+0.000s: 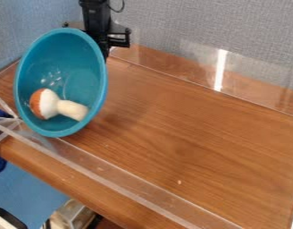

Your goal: Remove the mushroom from inside the blue bowl and put it on the table

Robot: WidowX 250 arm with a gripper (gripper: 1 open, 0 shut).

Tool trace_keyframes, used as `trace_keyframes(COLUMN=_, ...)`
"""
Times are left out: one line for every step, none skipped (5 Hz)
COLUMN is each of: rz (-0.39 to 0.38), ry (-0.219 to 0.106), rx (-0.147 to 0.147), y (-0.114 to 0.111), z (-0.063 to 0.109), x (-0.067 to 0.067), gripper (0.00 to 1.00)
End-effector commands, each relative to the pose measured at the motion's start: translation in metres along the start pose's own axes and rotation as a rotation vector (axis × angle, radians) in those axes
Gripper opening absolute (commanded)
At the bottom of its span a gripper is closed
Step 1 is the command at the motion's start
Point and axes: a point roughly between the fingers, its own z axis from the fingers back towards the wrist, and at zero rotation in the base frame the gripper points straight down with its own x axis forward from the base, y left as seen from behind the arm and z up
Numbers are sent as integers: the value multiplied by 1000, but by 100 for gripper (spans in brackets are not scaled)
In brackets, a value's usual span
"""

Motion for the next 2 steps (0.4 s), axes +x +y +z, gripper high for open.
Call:
trace_keyframes(rz=47, ry=-40, rx=22, y=22, z=11, x=-7, gripper=100)
trace_keyframes(rz=80, ry=-36, rx=34, y=29, z=3, x=-10, gripper=0)
